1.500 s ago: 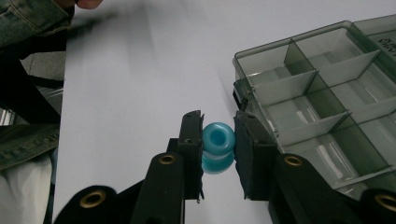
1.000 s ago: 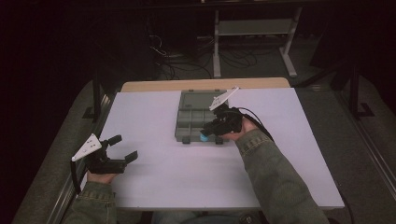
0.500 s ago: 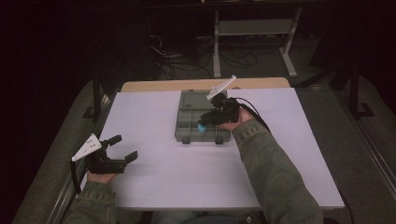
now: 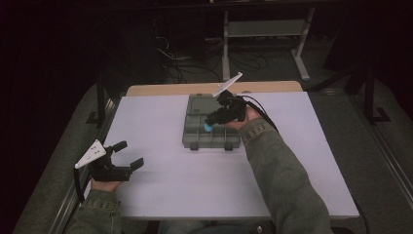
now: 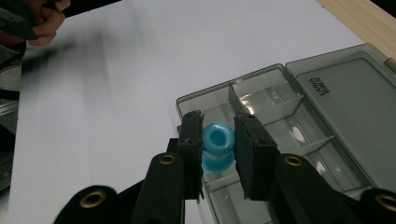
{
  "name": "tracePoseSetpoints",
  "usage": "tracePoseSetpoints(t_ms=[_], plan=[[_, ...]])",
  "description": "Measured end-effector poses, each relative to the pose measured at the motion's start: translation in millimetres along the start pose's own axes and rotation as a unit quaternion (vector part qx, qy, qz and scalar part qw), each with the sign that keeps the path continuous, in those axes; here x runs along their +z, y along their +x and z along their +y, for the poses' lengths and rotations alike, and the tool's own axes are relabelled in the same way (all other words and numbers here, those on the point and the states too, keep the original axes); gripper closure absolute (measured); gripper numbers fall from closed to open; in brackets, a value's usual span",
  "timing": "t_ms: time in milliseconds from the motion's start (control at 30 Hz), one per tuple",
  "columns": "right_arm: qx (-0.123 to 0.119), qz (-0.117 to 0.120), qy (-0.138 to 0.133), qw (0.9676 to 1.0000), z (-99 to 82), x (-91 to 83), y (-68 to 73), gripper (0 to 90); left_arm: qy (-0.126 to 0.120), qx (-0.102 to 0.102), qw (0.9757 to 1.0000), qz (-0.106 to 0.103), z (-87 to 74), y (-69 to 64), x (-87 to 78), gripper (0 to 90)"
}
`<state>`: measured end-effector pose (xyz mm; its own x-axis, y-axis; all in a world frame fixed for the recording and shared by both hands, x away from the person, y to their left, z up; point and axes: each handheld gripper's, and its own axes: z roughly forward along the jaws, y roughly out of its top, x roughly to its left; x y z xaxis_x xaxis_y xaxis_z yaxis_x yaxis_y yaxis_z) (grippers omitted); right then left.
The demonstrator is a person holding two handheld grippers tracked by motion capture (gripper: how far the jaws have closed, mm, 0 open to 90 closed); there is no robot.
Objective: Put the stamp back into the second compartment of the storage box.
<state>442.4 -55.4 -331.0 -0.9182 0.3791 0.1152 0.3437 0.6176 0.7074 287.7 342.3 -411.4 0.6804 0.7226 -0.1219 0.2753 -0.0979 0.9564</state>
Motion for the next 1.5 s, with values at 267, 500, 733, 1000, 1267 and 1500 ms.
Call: tracePoseSetpoints(t_ms=[267, 500, 733, 1000, 1267, 1500], plan=[[0.005, -0.014, 0.003, 0.9999, 1.4, 4.5, -10.0, 72.2, -0.002, -0.001, 1.0000, -0.001, 0.0, 0.1, -0.3, 0.0], [0.014, -0.022, 0.007, 0.9996, 6.6, 6.9, -17.6, 72.2, -0.003, -0.002, 1.0000, -0.001, -0.2, 0.3, -0.4, 0.0], [0.015, -0.024, 0.011, 0.9995, 10.4, 14.2, -22.9, 72.2, -0.005, -0.002, 1.0000, -0.002, -0.2, 0.4, -0.2, 0.0], [0.018, -0.033, 0.020, 0.9991, 18.7, 24.6, -28.0, 72.1, -0.007, 0.000, 1.0000, -0.003, -0.4, 0.7, -0.6, 0.0], [0.020, -0.033, 0.019, 0.9991, 23.0, 34.0, -35.2, 72.2, 0.000, 0.002, 1.0000, 0.000, -0.3, 1.0, -2.1, 0.0], [0.022, -0.035, 0.020, 0.9990, 29.1, 40.6, -41.0, 72.2, -0.003, 0.001, 1.0000, -0.001, -0.3, 1.2, -2.4, 0.0]])
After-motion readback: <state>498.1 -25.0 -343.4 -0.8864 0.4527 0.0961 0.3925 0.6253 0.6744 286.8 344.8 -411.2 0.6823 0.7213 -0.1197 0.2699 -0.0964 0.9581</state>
